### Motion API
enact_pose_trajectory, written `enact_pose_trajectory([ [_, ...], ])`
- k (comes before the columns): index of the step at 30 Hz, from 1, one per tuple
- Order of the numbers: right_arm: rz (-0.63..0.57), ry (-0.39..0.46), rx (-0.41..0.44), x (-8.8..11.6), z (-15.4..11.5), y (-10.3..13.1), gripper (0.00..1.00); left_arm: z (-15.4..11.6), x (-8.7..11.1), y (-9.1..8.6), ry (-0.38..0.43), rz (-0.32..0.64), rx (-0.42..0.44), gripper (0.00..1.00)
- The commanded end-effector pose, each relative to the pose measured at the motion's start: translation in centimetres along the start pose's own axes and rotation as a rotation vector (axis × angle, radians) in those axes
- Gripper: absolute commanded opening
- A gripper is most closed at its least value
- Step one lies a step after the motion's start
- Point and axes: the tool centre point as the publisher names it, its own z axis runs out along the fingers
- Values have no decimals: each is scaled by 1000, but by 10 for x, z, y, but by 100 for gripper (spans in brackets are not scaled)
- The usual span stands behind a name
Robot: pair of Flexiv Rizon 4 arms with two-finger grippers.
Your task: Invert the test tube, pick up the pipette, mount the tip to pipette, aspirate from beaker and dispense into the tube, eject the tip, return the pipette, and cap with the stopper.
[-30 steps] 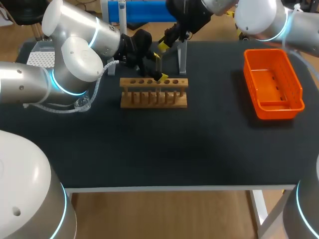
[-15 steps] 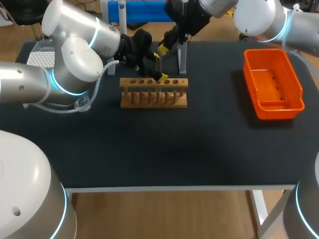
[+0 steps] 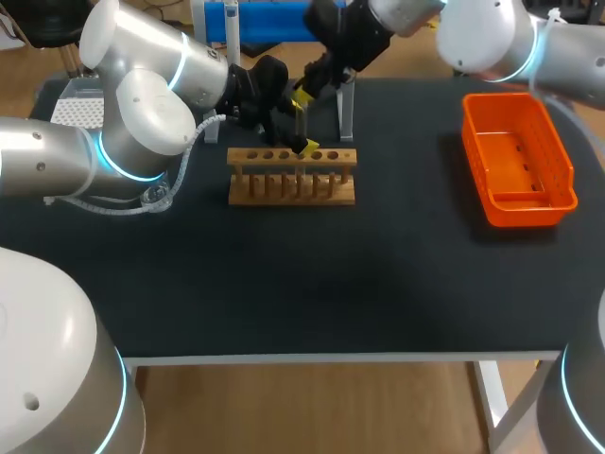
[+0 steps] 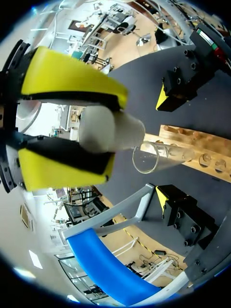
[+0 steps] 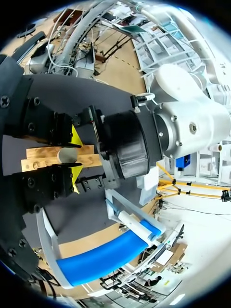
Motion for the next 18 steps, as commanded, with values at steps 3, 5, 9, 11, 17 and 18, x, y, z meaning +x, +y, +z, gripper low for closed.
enact_pose_trajectory([
  [3,-1,-5,1,-4,0,2,0,-1,-1,-1,3,-1,-3,100],
  [5,1,-7,0,-4,0,2,0,-1,-1,-1,3,-1,-3,100],
  [9,7,-8,-2,-3,1,0,0,-1,-1,-1,3,-1,-3,100],
  [11,9,-8,-2,-3,1,-2,0,-1,-1,-1,3,-1,-3,100],
  [17,12,-6,-4,-3,2,-3,0,-1,-1,-1,3,-1,-3,100],
  [18,11,-7,-5,-3,3,-3,0,-1,-1,-1,3,-1,-3,100],
])
